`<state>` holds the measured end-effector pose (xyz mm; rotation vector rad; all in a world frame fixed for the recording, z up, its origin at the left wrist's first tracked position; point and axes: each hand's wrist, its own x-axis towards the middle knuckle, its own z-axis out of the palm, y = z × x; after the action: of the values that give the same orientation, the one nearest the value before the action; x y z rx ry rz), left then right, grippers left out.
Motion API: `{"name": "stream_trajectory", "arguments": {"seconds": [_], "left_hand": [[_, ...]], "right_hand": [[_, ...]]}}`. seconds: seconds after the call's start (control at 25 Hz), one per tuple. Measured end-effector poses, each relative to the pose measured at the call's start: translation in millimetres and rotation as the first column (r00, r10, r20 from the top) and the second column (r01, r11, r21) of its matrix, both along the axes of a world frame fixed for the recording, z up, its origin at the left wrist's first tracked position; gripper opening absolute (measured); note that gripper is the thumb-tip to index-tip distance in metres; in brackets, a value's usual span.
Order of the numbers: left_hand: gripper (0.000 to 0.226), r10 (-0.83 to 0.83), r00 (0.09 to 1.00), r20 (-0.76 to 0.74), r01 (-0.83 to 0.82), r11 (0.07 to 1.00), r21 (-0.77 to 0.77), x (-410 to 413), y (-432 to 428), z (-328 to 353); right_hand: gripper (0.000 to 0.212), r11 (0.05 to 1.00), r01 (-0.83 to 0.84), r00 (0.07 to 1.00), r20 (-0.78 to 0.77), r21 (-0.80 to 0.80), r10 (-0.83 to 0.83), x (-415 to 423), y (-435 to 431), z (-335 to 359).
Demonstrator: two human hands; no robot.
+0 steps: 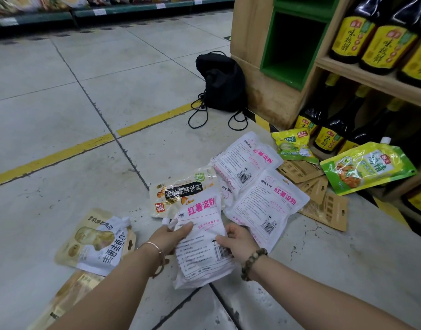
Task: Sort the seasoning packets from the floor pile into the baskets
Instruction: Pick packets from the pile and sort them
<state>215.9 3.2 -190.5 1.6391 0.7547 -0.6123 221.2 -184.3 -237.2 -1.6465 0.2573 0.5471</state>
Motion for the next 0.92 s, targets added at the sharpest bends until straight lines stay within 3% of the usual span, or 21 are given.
{"name": "stream_trajectory", "arguments": {"seconds": [0.12, 0.2, 0.32, 0.48, 0.6, 0.68, 0.72, 0.8, 0.92], "left_hand": [[0.058, 0.275, 0.955, -0.109, -0.295, 0.91, -0.291, 6.2, -6.4, 9.4], [0.051, 0.34, 0.934, -0.112, -0.357, 0.86, -0.366, 7.5, -13.4, 14.1], [0.052, 0.418, 0.909, 0.009, -0.394, 0.864, -0.315, 7.0, -26.2, 12.6], [0.05, 0.513, 0.844, 0.158, -0.455, 0.84, -0.294, 8.3, -39.5, 17.5], [0.043, 0.522, 0.821, 0.232, -0.447, 0.84, -0.308, 9.7, -46.3, 27.7], [0.041, 0.506, 0.816, 0.28, -0.431, 0.855, -0.29, 11.5, -44.4, 28.5], [0.041, 0.497, 0.817, 0.293, -0.425, 0.862, -0.277, 11.7, -42.6, 27.4], [0.039, 0.487, 0.821, 0.298, -0.421, 0.869, -0.261, 9.9, -39.3, 24.6], [0.036, 0.455, 0.841, 0.295, -0.4, 0.888, -0.227, 7.3, -38.6, 22.3]], "right_hand": [[0.017, 0.996, -0.009, 1.0, 0.019, 0.092, 0.008, 3.7, -1.1, 11.5], [0.015, 0.993, -0.009, 0.999, 0.049, 0.121, 0.003, 5.3, -1.6, 18.7], [0.009, 0.999, -0.011, 0.994, 0.105, 0.046, 0.006, 4.7, -2.8, 23.7], [0.016, 0.997, 0.074, 0.991, 0.11, -0.011, -0.072, 1.3, -1.2, 25.4], [0.024, 0.972, 0.236, 0.969, 0.075, -0.009, -0.234, 10.1, -13.7, 27.8], [0.027, 0.868, 0.494, 0.869, -0.014, -0.054, -0.495, 26.3, -37.7, 21.4], [0.027, 0.789, 0.594, 0.796, -0.026, -0.156, -0.605, 34.1, -54.2, 15.4], [0.033, 0.658, 0.648, 0.714, 0.007, -0.382, -0.7, 48.2, -84.7, 1.2], [0.06, 0.6, 0.66, 0.643, -0.072, -0.452, -0.762, 68.3, -105.8, -16.2]]}}
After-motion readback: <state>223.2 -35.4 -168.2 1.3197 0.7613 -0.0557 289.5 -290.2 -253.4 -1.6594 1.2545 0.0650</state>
